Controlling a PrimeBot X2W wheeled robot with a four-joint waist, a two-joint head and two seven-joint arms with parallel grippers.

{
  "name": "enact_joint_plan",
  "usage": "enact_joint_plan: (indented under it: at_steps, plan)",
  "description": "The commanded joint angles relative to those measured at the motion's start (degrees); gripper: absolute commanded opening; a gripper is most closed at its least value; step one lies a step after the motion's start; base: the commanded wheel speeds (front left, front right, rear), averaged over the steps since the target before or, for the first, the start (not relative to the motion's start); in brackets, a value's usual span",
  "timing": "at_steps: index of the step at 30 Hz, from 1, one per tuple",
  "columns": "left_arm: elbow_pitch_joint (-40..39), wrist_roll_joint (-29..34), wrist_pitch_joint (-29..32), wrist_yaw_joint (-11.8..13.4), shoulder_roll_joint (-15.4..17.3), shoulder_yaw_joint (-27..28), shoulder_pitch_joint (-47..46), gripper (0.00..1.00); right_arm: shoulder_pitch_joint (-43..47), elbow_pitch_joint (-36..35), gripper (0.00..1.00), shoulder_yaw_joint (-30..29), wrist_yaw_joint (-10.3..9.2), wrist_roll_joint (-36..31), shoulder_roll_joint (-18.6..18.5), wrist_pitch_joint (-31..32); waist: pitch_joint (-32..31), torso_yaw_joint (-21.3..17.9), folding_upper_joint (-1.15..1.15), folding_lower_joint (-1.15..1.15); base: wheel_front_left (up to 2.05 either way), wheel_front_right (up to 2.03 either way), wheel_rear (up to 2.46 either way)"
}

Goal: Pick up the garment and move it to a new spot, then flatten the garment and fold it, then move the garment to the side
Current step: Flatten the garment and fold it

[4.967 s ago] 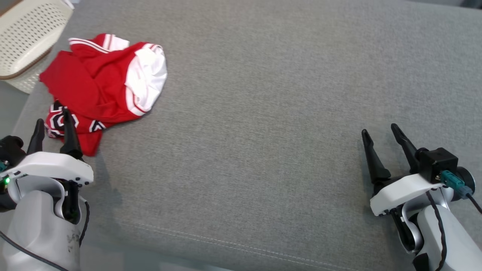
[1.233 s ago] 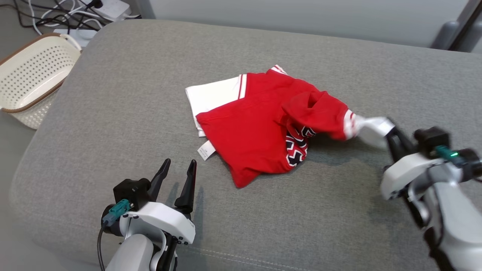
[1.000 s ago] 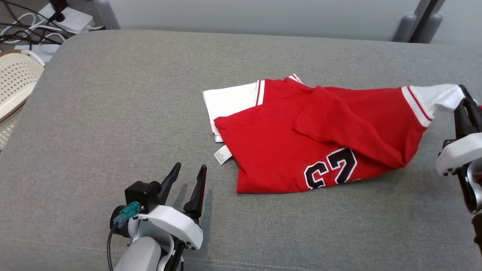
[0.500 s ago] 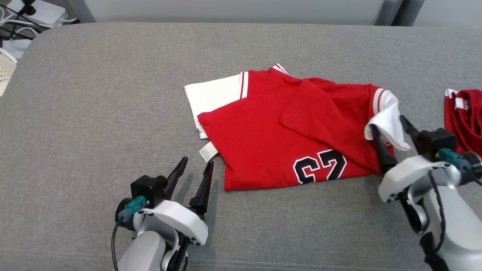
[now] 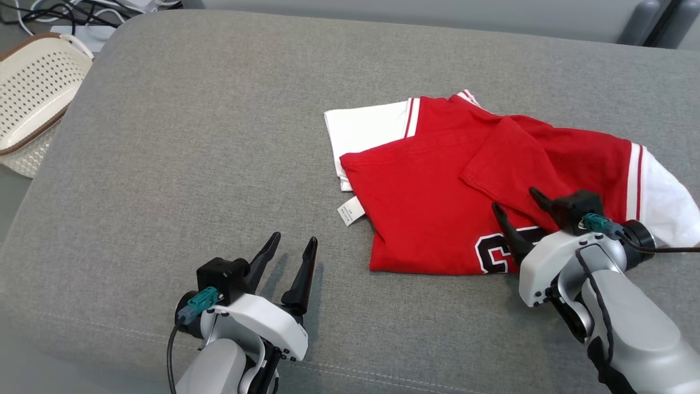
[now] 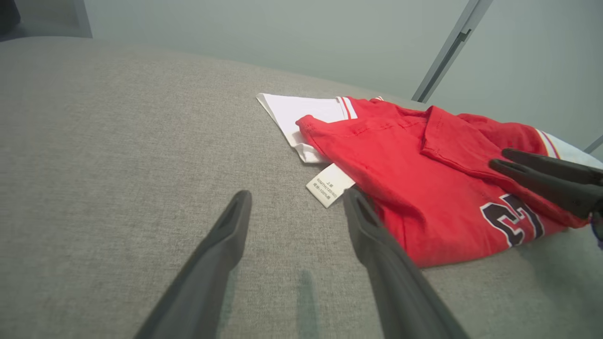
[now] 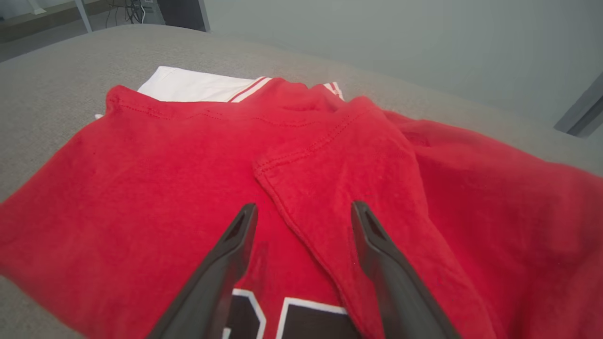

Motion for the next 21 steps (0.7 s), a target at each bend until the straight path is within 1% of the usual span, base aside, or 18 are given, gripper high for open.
enact_joint_plan:
  at_steps: [1,5,10,11,12,13,17,21]
  plan:
    - [-1.06,-0.39,-0.29,0.32,0.73,1.62,-1.02,1.0,-1.27,0.42,1.0,2.0,0.23,0.93,-0.06,1.0,0.53,1.04,0.0,0.0,0.0,0.0,0.0]
    - [-1.38,-1.27,-0.29,0.35,0.73,0.74,-1.26,1.0,-2.76,4.38,1.0,2.96,0.23,0.54,-0.67,1.75,1.21,2.47,0.0,0.0,0.0,0.0,0.0]
    - [-1.46,-1.62,-0.29,0.6,0.73,0.86,-1.18,1.0,-4.09,7.76,1.0,3.42,0.23,0.25,-0.34,1.69,1.44,3.32,0.0,0.0,0.0,0.0,0.0]
    - [-1.43,-1.65,-0.29,0.6,0.73,0.9,-1.19,1.0,-4.48,8.87,0.46,3.18,0.23,0.05,-0.4,1.82,1.44,3.49,0.0,0.0,0.0,0.0,0.0]
    - [-1.39,-1.75,-0.29,0.63,0.73,0.93,-1.19,1.0,-4.87,9.91,0.19,3.0,0.23,-0.28,-0.44,1.88,1.42,3.65,0.0,0.0,0.0,0.0,0.0]
    - [-1.36,-1.8,-0.29,0.62,0.73,0.91,-1.19,1.0,-5.22,10.85,0.0,2.66,0.23,-0.46,-0.37,1.81,1.37,3.78,0.0,0.0,0.0,0.0,0.0]
    - [-1.72,-1.86,-0.29,0.65,0.73,0.93,-1.11,1.0,-6.93,11.84,0.0,1.48,0.23,-0.42,0.56,-0.99,1.13,4.07,0.0,0.0,0.0,0.0,0.0]
    - [-1.93,-1.85,-0.29,0.78,0.73,0.86,-0.77,1.0,-8.21,9.57,0.0,1.42,0.23,0.27,2.24,-3.61,0.72,3.88,0.0,0.0,0.0,0.0,0.0]
